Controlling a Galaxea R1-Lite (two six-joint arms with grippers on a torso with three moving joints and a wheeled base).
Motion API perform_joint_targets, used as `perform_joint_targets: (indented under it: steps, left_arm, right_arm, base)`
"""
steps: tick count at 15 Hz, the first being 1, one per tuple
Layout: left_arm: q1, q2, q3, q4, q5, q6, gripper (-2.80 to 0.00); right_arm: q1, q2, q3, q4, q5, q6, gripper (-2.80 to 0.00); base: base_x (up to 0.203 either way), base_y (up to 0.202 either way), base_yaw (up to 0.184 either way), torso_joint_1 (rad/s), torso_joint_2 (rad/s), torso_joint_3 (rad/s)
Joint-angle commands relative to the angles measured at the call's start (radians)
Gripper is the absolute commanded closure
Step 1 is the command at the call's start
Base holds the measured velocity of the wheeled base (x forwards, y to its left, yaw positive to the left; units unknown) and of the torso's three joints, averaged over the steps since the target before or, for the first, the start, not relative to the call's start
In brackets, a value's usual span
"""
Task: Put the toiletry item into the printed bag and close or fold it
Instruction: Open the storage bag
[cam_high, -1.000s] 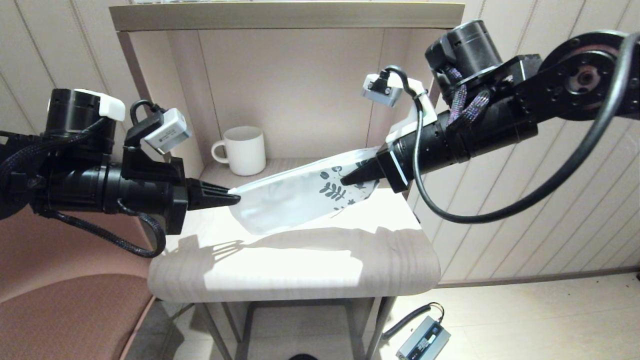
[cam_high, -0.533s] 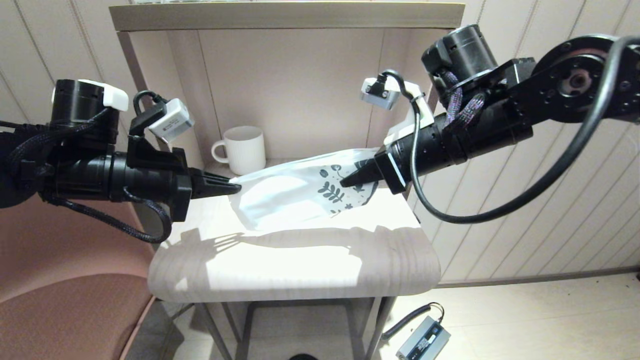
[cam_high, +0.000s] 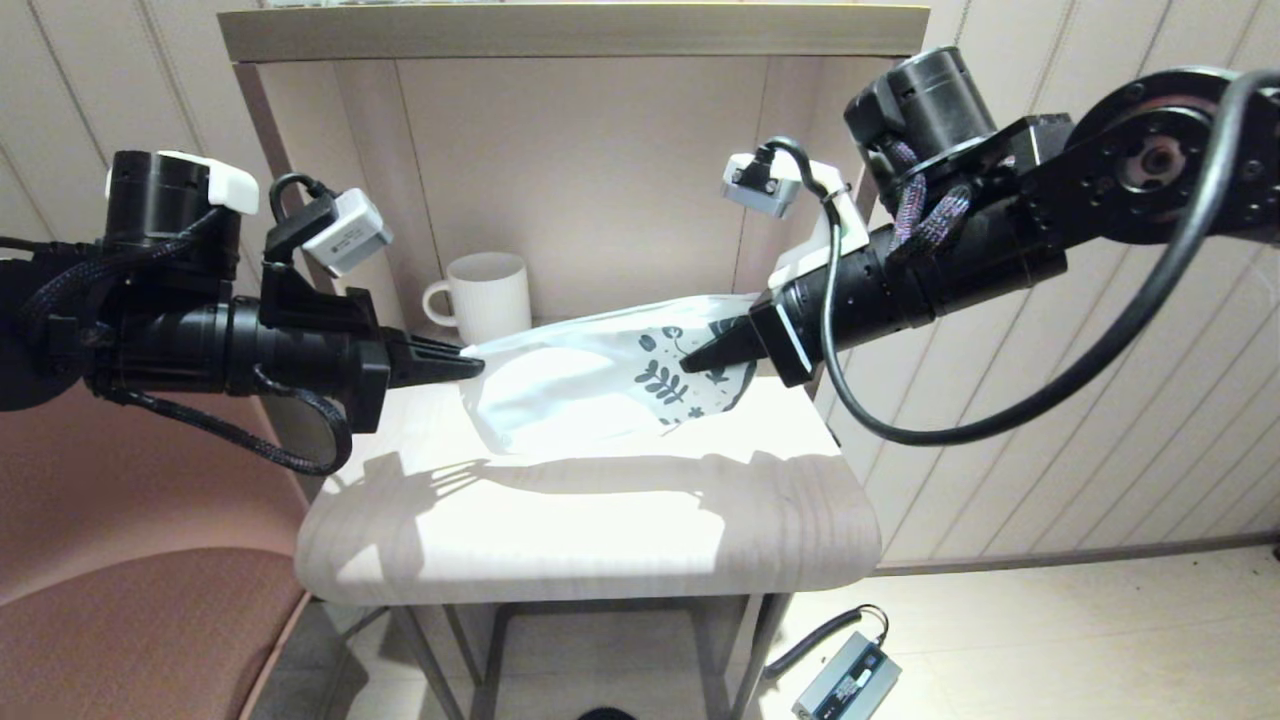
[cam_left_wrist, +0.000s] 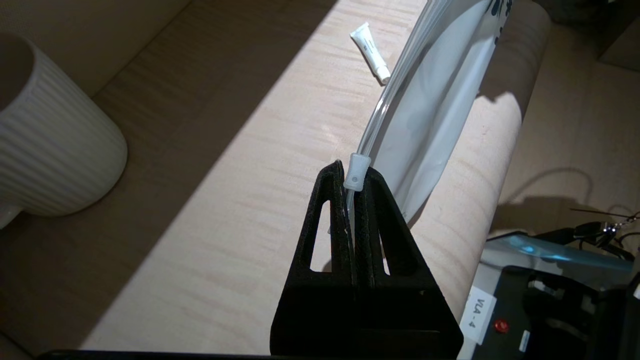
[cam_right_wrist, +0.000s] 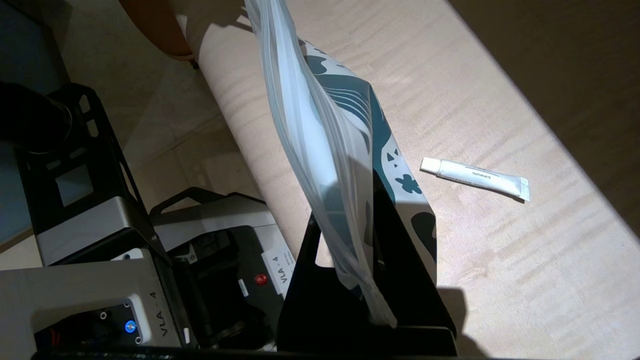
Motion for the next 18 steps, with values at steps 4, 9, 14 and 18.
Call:
perform_joint_targets:
  steps: [4, 9, 14, 18]
  left_arm:
    - [0.0, -0.006, 0.002, 0.001, -0.005, 0.001, 0.0]
    - [0.0, 0.001, 0.006, 0.0, -0.006, 0.0, 0.0]
    - [0.0, 0.005, -0.007, 0.0, -0.005, -0.033, -2.8]
    - [0.003, 0.001, 0.006, 0.0, -0.006, -0.036, -2.8]
  right_arm:
    - [0.003, -0.005, 0.009, 0.005, 0.003, -0.003, 0.0]
    - [0.001, -0.003, 0.011, 0.005, 0.003, -0.003, 0.0]
    - [0.001, -0.002, 0.014, 0.005, 0.003, -0.003, 0.0]
    - [-0.003, -0.003, 0.011, 0.005, 0.003, -0.003, 0.0]
  base:
    - [0.0, 0.0, 0.0, 0.0, 0.0, 0.0]
    - [0.0, 0.0, 0.0, 0.0, 0.0, 0.0]
    - [0.0, 0.0, 0.0, 0.0, 0.0, 0.0]
    - [0.0, 0.0, 0.0, 0.0, 0.0, 0.0]
